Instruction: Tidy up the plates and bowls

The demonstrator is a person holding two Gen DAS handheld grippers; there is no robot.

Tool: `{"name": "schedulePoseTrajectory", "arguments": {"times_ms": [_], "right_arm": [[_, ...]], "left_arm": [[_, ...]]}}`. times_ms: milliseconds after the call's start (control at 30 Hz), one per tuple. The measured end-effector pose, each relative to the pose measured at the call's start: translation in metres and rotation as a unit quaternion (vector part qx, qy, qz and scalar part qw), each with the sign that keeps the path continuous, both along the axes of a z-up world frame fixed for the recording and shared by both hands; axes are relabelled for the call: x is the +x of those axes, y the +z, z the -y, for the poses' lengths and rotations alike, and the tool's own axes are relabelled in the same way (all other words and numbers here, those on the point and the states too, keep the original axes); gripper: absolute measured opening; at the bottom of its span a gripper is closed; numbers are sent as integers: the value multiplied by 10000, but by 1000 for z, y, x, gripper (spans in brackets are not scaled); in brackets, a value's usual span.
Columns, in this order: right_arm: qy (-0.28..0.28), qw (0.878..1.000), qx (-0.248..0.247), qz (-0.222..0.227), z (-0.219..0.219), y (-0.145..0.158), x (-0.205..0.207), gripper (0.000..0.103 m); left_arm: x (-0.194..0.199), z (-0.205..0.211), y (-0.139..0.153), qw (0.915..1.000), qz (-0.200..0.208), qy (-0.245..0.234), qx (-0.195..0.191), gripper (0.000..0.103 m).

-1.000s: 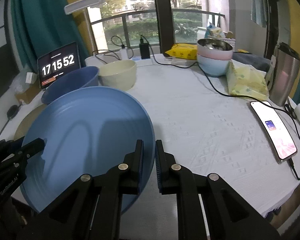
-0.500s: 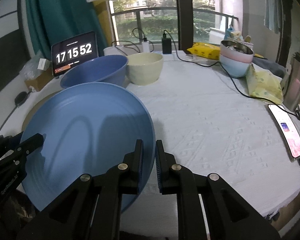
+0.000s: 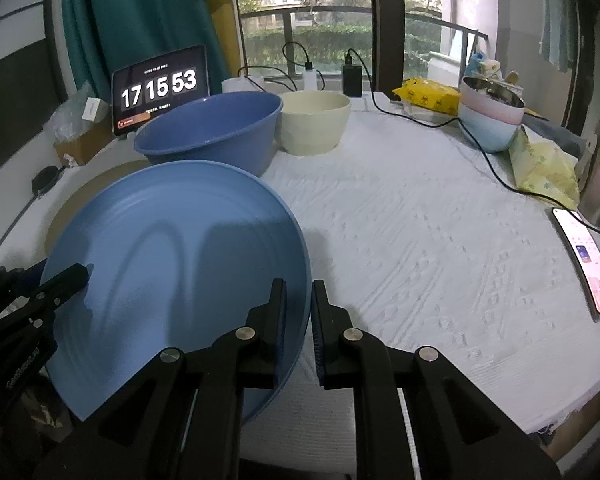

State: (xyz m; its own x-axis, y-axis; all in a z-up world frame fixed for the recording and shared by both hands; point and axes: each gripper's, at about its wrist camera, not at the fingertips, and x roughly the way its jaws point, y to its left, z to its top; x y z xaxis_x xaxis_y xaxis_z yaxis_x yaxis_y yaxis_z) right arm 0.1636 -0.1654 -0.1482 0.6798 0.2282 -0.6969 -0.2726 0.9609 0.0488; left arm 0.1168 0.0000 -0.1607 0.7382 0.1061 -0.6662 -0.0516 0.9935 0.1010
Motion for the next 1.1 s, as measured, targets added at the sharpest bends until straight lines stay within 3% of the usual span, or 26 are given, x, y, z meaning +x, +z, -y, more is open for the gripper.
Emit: {"name": "schedulePoseTrajectory", "arguments": {"times_ms": [200,333,533,767,967,1033,1100], "right_arm": [[-73,9999,-105,-20,-2,-6,4,13],[-151,9998,-117,-60,1,-9,8,13],[-167,9998,-68,-113,4,-13,11,14],[-200,9996,21,-222,8,-18,16,36],[26,9996,139,-247,7,-20,16,35],[100,9997,128,-203,4,-20,15,26],[99,9998,91,-170,4,-19,15,26]], "left_arm": [[6,2,-11,9998,-171,-55,90,33],[6,1,-12,9997,-181,-145,-67,46],[8,-12,-15,9994,-214,67,-248,47],[16,-19,-25,9972,-447,-7,-607,47],[17,-9,-26,9963,-406,-226,-721,46],[20,-9,-26,9960,-411,-221,-767,46],[23,-9,-25,9956,-426,-219,-810,46]]}}
